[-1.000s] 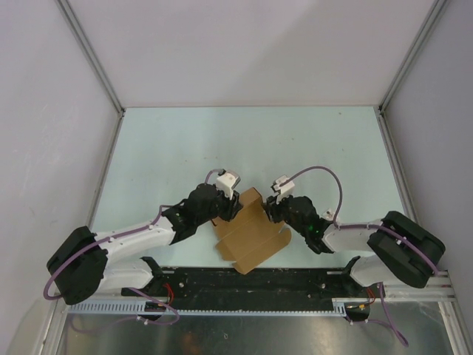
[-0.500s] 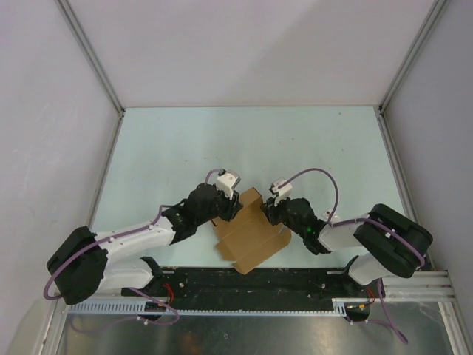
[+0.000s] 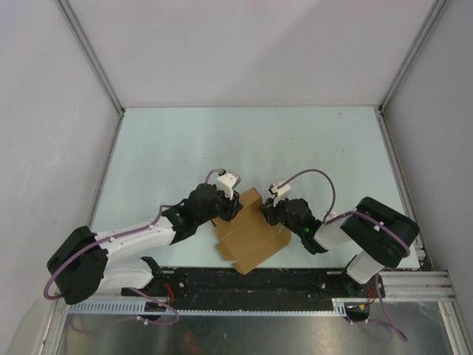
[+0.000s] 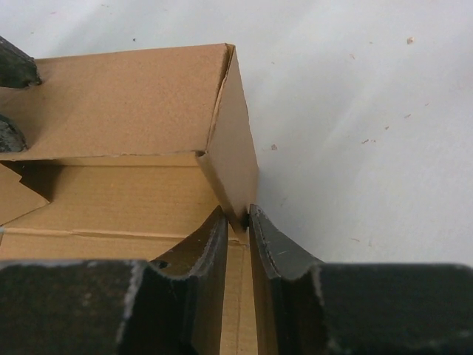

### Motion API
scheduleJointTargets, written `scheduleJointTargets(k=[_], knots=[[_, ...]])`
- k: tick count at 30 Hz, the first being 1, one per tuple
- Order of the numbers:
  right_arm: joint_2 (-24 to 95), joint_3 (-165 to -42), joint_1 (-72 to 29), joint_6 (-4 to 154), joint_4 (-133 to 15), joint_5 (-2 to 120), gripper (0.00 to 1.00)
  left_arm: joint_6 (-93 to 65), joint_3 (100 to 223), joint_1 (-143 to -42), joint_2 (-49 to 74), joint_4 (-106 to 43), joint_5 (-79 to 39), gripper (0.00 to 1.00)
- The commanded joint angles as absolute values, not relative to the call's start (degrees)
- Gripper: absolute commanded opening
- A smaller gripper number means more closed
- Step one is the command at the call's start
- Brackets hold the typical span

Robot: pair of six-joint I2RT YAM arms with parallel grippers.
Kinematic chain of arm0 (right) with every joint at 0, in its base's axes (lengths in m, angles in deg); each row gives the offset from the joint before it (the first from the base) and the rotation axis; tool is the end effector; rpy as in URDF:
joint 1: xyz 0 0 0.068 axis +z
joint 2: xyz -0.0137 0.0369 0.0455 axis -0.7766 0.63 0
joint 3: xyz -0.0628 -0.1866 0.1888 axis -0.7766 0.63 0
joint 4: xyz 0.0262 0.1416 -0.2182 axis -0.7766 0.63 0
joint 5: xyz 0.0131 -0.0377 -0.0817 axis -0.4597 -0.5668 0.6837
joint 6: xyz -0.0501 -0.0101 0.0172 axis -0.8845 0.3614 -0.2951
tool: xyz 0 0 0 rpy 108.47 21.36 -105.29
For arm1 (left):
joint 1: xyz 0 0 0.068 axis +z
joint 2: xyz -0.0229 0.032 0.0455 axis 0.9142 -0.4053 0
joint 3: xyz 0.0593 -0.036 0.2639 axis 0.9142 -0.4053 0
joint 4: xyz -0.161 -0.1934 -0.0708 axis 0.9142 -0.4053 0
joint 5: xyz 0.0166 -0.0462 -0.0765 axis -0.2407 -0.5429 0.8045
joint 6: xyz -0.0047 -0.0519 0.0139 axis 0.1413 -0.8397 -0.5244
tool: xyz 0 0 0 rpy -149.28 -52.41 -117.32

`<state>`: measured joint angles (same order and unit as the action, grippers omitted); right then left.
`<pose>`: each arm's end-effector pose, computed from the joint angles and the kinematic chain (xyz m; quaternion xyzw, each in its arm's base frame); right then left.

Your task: Fold the paper box

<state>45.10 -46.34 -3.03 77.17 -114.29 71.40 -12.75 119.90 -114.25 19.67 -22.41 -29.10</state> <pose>0.1760 0.1901 0.1289 -0.2426 0.7692 0.2490 0.5362 0.1680 -0.1866 0.2071 0.2702 0.8058 -0.2505 0.4636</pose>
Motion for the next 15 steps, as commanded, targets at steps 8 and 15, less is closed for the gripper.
scheduleJointTargets(k=[8, 15], knots=[[47.33, -46.82, -1.56, 79.52, -118.62, 69.05, 0.22, -10.97, 119.98, -114.78, 17.50, -23.70, -25.01, 0.39], [32.60, -46.82, -1.47, 79.34, -103.71, 69.84, 0.36, -10.71, 120.16, -115.13, 15.91, -23.70, -25.45, 0.38]])
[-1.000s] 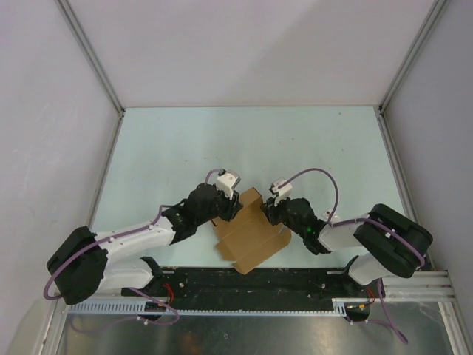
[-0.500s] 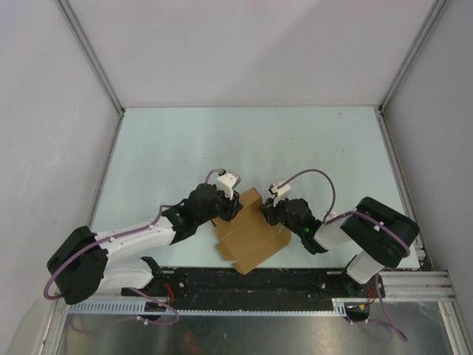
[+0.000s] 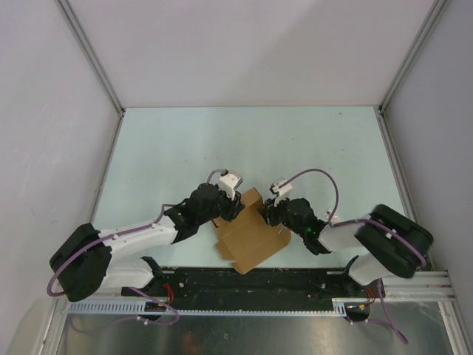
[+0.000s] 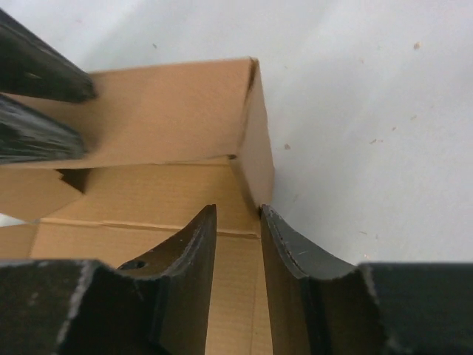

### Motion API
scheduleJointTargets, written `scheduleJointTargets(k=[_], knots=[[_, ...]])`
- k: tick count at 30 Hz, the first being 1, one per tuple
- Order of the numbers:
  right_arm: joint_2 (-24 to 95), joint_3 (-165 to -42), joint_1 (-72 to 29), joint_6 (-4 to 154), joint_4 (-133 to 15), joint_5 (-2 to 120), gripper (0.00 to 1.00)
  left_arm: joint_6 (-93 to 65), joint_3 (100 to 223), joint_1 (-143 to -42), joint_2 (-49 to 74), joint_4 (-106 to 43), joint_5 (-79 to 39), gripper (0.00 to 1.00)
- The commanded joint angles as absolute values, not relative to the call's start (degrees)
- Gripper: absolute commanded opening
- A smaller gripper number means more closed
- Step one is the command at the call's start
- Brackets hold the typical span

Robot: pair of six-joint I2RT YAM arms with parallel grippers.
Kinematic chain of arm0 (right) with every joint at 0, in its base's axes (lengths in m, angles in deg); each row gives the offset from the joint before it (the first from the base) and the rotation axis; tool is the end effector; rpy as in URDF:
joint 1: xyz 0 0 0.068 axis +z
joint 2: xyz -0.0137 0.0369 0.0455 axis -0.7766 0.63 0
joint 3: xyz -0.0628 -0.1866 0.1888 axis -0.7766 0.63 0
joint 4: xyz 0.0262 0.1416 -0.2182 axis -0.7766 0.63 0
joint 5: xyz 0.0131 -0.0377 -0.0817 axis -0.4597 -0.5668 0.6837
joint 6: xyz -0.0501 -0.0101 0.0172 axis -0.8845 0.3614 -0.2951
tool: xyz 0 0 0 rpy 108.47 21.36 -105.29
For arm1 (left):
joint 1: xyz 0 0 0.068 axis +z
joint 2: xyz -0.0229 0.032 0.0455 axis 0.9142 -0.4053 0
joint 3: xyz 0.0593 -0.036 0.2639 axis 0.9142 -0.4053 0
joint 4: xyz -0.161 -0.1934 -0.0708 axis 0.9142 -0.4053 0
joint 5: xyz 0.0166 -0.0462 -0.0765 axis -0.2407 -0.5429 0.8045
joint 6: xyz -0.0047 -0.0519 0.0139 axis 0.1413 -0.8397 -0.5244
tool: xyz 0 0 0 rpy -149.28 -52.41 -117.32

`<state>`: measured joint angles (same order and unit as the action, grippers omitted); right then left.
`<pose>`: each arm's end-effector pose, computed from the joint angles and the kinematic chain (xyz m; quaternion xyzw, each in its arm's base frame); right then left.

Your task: Fold the paper box

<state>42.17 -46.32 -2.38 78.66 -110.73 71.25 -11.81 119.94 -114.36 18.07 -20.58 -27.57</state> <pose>0.1717 0.1898 0.1345 -0.2389 0.7739 0.2575 0.5270 0.1698 -0.1908 0.2040 0.2839 0.7998 -0.2581 0.4617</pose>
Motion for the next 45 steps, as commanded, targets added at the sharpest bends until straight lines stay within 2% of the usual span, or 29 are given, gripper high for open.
scheduleJointTargets(k=[1, 6, 9, 17, 45], knots=[[30.65, -46.82, -1.38, 79.43, -101.75, 70.62, 0.36, -10.70, 120.24, -115.13, 15.91, -23.70, -25.54, 0.38], [19.31, -46.47, -1.12, 79.96, -92.26, 73.70, 0.26, -10.71, 120.51, -115.13, 16.26, -23.79, -25.98, 0.38], [14.82, -46.56, -1.38, 79.69, -92.32, 75.20, 0.18, -10.79, 120.42, -115.13, 16.79, -23.88, -26.15, 0.38], [22.53, -49.11, -4.55, 79.25, -99.26, 69.49, 0.02, -10.88, 120.16, -115.13, 18.90, -24.32, -26.59, 0.39], [34.32, -54.20, -4.64, 77.41, -103.67, 65.53, 0.00, -10.35, 120.16, -115.13, 18.81, -24.76, -26.68, 0.38]])
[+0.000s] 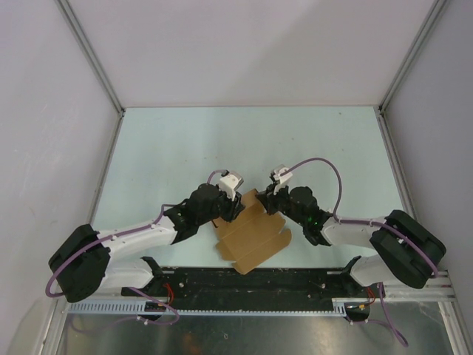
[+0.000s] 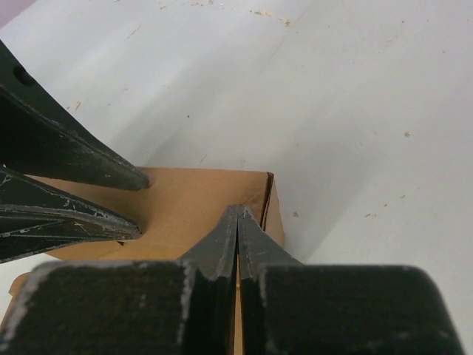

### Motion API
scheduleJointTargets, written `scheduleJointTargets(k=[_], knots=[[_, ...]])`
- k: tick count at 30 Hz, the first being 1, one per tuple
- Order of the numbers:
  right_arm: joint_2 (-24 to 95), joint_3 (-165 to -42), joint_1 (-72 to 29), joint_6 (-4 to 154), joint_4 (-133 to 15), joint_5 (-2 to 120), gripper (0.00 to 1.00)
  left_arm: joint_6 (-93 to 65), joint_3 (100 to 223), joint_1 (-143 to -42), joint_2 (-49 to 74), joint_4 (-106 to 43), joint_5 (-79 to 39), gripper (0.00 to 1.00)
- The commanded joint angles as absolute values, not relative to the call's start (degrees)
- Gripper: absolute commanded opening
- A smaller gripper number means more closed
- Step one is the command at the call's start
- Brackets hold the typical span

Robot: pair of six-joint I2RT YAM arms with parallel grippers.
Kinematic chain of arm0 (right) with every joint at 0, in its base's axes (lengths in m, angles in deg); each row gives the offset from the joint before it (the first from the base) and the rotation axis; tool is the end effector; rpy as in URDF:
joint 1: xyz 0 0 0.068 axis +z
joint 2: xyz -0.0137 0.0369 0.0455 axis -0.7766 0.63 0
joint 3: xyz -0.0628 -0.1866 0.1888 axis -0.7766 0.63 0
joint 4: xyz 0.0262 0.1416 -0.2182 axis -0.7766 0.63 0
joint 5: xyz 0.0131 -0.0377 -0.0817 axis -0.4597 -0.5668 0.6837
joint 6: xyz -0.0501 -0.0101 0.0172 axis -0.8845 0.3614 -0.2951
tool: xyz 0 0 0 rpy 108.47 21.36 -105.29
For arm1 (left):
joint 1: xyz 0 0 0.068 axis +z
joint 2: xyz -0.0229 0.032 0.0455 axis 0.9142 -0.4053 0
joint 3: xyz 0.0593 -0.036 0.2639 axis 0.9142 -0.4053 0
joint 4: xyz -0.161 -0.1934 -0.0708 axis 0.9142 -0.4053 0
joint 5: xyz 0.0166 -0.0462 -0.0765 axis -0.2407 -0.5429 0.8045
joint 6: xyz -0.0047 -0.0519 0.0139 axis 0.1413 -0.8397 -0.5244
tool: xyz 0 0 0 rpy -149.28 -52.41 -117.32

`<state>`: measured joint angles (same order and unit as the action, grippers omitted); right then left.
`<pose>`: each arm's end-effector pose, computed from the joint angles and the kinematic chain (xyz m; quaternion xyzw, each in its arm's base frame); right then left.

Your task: Fold the paper box

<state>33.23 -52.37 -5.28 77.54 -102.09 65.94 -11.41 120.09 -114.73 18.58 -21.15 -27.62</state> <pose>0.1868 0.1914 0.1852 -0.2425 0.7377 0.2927 0.5579 0.1680 -0.1912 0.2060 0.2889 0.7976 -0.2579 0.4625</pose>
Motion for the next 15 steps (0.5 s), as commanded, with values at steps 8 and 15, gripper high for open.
scheduleJointTargets(k=[8, 15], knots=[[34.67, -54.03, -3.93, 77.58, -101.30, 66.15, 0.00, -10.44, 120.16, -115.13, 18.81, -24.76, -26.95, 0.38], [34.15, -52.71, -3.23, 78.55, -100.68, 68.61, 0.00, -10.70, 120.42, -115.13, 19.25, -24.93, -27.82, 0.44]])
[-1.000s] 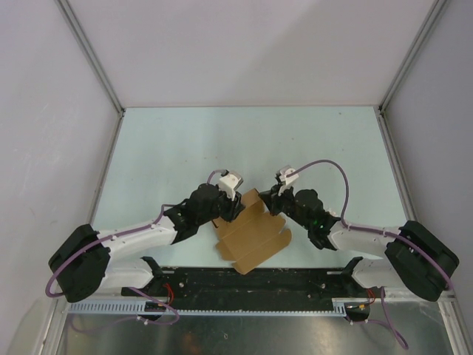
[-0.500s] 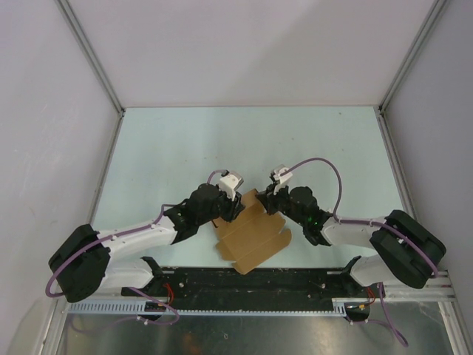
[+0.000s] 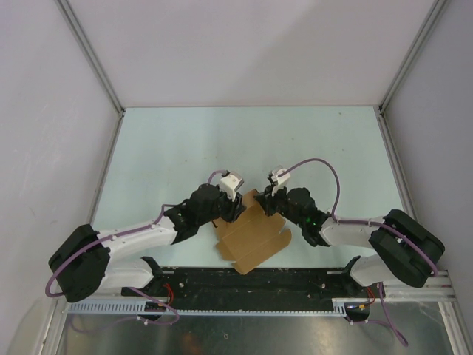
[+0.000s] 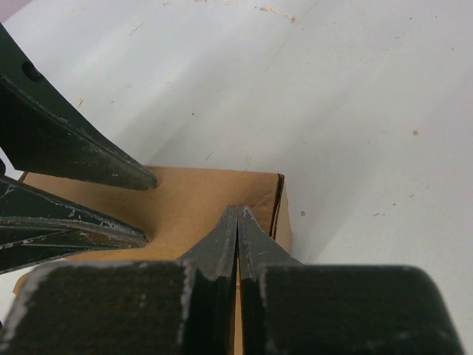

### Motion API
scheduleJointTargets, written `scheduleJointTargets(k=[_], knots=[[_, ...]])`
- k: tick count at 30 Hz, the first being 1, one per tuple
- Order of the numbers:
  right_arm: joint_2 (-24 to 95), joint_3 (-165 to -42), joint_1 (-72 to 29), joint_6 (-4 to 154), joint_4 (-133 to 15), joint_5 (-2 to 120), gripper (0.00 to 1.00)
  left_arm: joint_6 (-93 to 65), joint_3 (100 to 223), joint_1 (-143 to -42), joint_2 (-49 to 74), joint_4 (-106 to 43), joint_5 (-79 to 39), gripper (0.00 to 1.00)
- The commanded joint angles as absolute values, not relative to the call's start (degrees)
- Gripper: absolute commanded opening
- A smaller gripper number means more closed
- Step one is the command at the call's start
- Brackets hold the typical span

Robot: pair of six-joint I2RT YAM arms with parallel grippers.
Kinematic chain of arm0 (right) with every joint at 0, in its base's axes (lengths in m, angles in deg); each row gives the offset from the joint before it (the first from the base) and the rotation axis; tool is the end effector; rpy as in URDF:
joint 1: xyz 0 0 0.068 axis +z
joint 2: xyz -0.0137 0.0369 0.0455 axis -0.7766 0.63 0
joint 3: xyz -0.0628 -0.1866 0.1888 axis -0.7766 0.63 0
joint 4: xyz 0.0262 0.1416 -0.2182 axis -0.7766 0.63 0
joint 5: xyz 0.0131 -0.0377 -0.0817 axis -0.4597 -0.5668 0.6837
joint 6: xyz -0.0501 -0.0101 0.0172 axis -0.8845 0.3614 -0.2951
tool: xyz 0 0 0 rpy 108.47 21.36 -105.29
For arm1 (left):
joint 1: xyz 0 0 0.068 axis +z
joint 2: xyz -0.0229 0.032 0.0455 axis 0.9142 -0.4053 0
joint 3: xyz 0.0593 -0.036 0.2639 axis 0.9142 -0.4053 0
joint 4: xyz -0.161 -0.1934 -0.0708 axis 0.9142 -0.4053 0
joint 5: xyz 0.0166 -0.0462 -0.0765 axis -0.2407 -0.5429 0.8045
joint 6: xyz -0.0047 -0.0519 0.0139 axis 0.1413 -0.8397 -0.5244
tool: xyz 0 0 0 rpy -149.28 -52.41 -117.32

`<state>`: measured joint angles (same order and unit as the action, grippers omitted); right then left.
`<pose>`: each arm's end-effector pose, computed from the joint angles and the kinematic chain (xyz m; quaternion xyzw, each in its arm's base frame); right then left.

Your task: Fold the paper box

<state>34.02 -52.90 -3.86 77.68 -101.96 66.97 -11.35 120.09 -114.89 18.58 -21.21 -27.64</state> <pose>0.1842 0.1975 0.1843 -0.2461 0.7388 0.2928 0.5548 0.1674 -0.1916 0.2059 0.2904 0.7973 -0.2580 0.4620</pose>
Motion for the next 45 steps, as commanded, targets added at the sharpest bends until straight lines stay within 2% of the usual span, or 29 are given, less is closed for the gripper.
scheduleJointTargets(k=[1, 10, 39, 40, 41, 44, 45], knots=[[34.15, -52.62, -3.14, 78.81, -101.03, 68.78, 0.00, -10.88, 120.33, -115.13, 19.34, -24.93, -27.91, 0.45], [33.71, -51.13, -1.38, 81.18, -101.65, 71.24, 0.00, -11.14, 120.51, -115.05, 19.96, -25.20, -30.11, 0.48], [31.69, -47.08, 1.78, 82.95, -103.93, 75.11, 0.01, -10.88, 120.51, -115.13, 19.34, -25.64, -30.46, 0.47], [30.73, -47.43, 1.69, 82.42, -103.67, 75.29, 0.02, -10.88, 120.51, -115.13, 19.34, -25.64, -30.55, 0.47], [28.80, -47.78, 1.69, 82.07, -102.28, 75.29, 0.11, -10.97, 120.51, -115.13, 19.17, -25.64, -30.46, 0.47], [23.45, -49.54, 1.34, 80.31, -97.54, 76.16, 0.28, -10.88, 120.51, -115.13, 19.25, -25.73, -30.55, 0.47], [21.94, -49.55, 1.08, 79.96, -96.73, 76.60, 0.31, -10.88, 120.51, -115.13, 19.25, -25.73, -30.55, 0.47]])
